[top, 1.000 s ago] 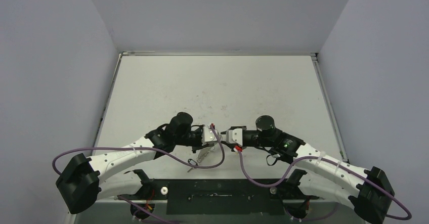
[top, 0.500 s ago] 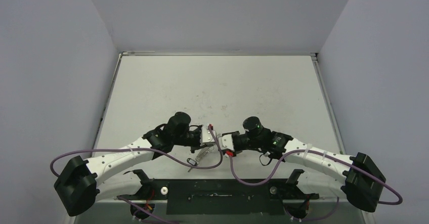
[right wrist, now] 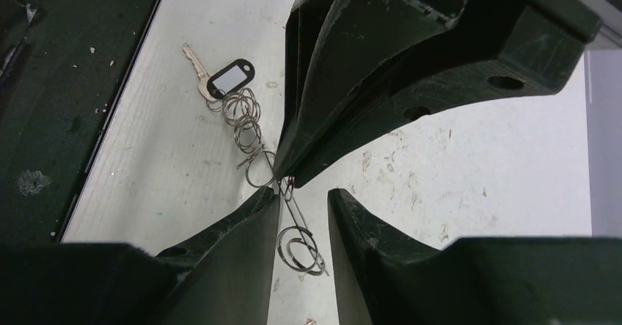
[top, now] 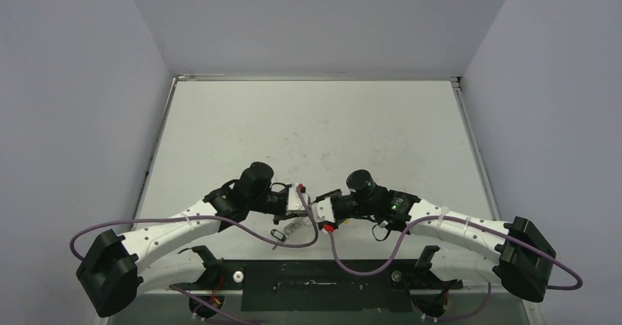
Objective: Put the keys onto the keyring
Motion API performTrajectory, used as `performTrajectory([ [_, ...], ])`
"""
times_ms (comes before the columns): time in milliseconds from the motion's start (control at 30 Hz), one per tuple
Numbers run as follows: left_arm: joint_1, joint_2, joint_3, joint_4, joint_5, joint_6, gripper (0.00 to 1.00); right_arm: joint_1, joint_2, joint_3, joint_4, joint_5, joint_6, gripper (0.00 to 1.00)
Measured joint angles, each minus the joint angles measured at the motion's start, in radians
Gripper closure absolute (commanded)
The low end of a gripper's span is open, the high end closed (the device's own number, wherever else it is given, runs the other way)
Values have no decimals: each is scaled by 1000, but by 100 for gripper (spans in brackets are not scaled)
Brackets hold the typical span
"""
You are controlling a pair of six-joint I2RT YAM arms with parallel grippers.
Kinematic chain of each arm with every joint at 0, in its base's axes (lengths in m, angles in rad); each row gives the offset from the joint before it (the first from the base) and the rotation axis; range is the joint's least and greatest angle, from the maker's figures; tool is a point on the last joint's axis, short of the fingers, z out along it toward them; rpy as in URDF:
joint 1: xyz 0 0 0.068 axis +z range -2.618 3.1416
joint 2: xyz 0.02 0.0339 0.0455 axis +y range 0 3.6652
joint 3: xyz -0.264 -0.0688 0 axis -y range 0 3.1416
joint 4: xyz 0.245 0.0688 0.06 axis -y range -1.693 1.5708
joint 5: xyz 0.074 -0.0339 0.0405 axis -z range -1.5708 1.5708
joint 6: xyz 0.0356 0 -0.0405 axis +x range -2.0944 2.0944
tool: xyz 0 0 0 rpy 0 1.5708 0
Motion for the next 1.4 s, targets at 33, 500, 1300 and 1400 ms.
performTrajectory([
  [33,1,-3,-2,-2,10,6,100,5,4,4,1,4,-6,69],
  [500,5,-48,-50,-6,71,90,100,76,31,36,-42,45,-71,72],
  [1300,-13,-148,-132,99,-32,49,100,117,23,35,-26,149,-68,76],
  [1400,-13,-153,-140,103,-39,39,100,121,22,34,-25,169,-68,73],
])
